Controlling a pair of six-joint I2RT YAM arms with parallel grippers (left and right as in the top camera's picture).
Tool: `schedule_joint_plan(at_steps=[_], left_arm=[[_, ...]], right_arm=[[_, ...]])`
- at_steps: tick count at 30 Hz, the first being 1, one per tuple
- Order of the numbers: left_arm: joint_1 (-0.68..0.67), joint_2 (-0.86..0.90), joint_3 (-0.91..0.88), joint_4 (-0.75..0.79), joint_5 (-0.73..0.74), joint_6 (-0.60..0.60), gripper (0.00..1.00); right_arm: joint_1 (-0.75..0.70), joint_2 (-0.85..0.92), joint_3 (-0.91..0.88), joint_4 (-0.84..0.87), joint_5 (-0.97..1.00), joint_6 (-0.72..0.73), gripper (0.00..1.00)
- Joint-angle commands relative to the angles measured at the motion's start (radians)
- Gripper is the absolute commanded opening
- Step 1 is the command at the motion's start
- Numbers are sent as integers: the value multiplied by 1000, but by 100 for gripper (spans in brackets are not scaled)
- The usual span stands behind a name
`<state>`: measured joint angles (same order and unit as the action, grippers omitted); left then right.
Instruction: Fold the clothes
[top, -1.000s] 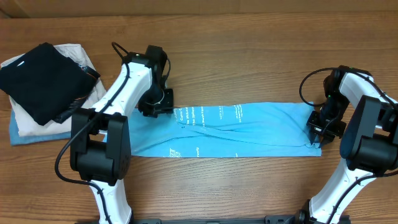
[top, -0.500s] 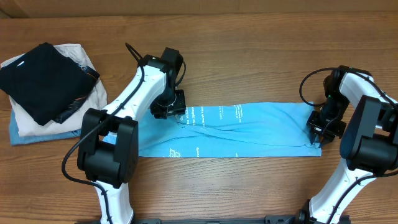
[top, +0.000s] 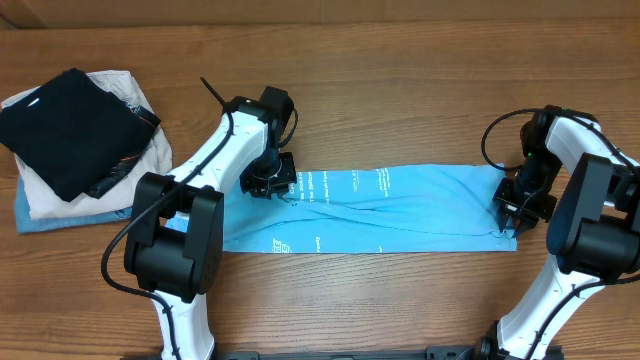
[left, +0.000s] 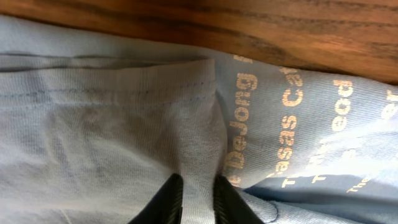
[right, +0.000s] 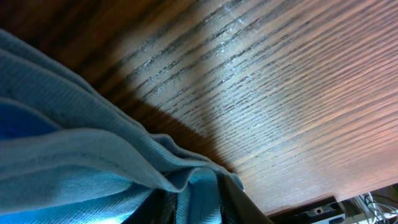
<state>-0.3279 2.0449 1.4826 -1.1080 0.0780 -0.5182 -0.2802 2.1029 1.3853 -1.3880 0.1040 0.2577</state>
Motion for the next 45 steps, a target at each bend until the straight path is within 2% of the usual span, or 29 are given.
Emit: schedule_joint_plan(at_steps=[1,4,12,16,20,33,35,38,39,41,45], left_arm=[[-6,-11,-6,0,-9,-6,13],[-6,-11,-6,-15,-7,-6,4],[-7,-11,-5,-126,-2,4,4],[-14,-11,-5,-167,20,58,4],[-38,-11,-6,-181,19,93,4],[-118,-11,-6,-160,-32,93,5],[-118,-11,-6,-160,-52,92,13],[-116,-11,-6,-163,-78,92,34],[-116,-11,-6,-164,-89,92,39],[-116,-11,-6,-164,-98,92,43],[-116,-11,-6,-164,-113,92,43]], right_arm=[[-7,-18,-5,13,8,8,25],[-7,-18,-5,14,7,8,25],[-7,-18,-5,14,8,8,25],[-7,-18,-5,14,8,8,25],[-7,-18,-5,14,8,8,25],[-7,-18,-5,14,8,8,25],[-7,-18,-5,15,8,8,25],[-7,-18,-3,15,8,8,25],[-7,-18,-2,15,7,8,25],[-7,-18,6,13,2,8,25],[-8,-37,53,-16,-8,5,26]])
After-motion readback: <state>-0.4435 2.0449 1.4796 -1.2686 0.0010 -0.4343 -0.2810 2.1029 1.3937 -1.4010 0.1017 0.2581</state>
